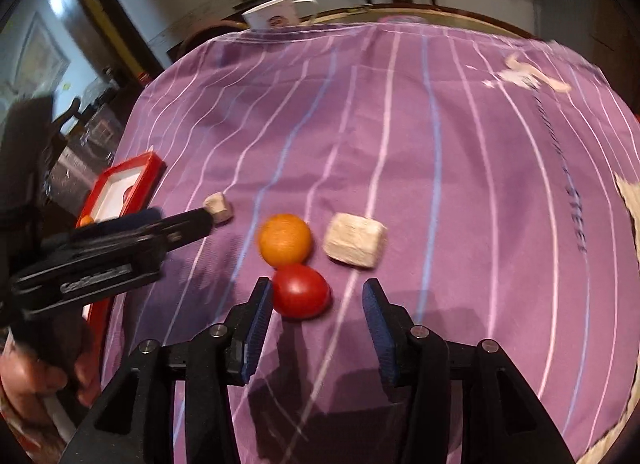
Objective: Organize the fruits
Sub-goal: 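Grasp the red tomato with the right tool while the left tool grasps a small wooden cube, then carry the tomato and cube into the tray and open both tools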
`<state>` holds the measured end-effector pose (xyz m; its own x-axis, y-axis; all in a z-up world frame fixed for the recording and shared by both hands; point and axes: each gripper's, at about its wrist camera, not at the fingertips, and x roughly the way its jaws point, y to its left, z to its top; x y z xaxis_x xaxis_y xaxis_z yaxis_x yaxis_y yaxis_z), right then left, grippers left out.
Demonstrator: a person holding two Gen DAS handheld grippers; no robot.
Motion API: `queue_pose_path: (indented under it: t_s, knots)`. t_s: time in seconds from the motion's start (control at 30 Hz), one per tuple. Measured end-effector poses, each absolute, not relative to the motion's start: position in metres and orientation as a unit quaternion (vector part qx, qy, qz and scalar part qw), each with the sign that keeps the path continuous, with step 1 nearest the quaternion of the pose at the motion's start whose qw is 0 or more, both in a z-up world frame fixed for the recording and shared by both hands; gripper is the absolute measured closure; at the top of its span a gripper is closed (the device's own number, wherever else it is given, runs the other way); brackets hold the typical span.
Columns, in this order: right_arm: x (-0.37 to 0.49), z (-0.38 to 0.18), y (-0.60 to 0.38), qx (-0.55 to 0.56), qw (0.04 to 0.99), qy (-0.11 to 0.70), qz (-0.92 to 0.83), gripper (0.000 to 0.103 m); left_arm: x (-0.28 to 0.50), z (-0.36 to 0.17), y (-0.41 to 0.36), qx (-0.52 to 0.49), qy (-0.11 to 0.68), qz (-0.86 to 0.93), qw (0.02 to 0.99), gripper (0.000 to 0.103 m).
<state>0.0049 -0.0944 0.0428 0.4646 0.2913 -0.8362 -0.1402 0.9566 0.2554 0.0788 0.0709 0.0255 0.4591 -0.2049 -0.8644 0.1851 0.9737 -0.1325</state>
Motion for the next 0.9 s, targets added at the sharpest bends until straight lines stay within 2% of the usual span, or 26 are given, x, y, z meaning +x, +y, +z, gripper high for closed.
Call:
queue_pose_path:
  t_s: [0.07,0.17,0.23,0.3,0.33,0.37,0.43,0.6,0.9]
  knots:
    - [0.008,0.041,-0.089,0.066,0.852,0.502,0.134,0.052,0.084,0.019,0.065,0.000,0.512,-0.121,0.851,0.025]
    - [0.010,0.036,-0.084,0.062,0.849,0.505,0.142,0.052,0.088,0.013,0.058,0.008,0.513,-0.130,0.848,0.033]
    - [0.012,0.035,-0.082,0.060,0.849,0.505,0.144,0.052,0.088,0.013,0.054,0.021,0.510,-0.130,0.850,0.046]
    - [0.012,0.033,-0.079,0.059,0.846,0.510,0.146,0.053,0.089,0.014,0.053,0.024,0.509,-0.131,0.851,0.074]
    - [0.013,0.032,-0.078,0.059,0.845,0.511,0.146,0.055,0.089,0.015,0.054,0.022,0.510,-0.132,0.850,0.078]
    - [0.011,0.032,-0.076,0.058,0.846,0.509,0.146,0.057,0.089,0.015,0.056,0.016,0.512,-0.134,0.848,0.078]
    - [0.010,0.031,-0.074,0.059,0.843,0.513,0.152,0.069,0.088,0.015,0.061,0.002,0.516,-0.135,0.846,0.078]
    - [0.005,0.032,-0.069,0.061,0.840,0.516,0.153,0.070,0.074,0.022,0.074,-0.019,0.518,-0.129,0.846,0.078]
    - [-0.012,0.055,-0.049,0.079,0.844,0.507,0.156,0.070,0.027,0.066,0.137,-0.078,0.482,-0.103,0.866,0.078]
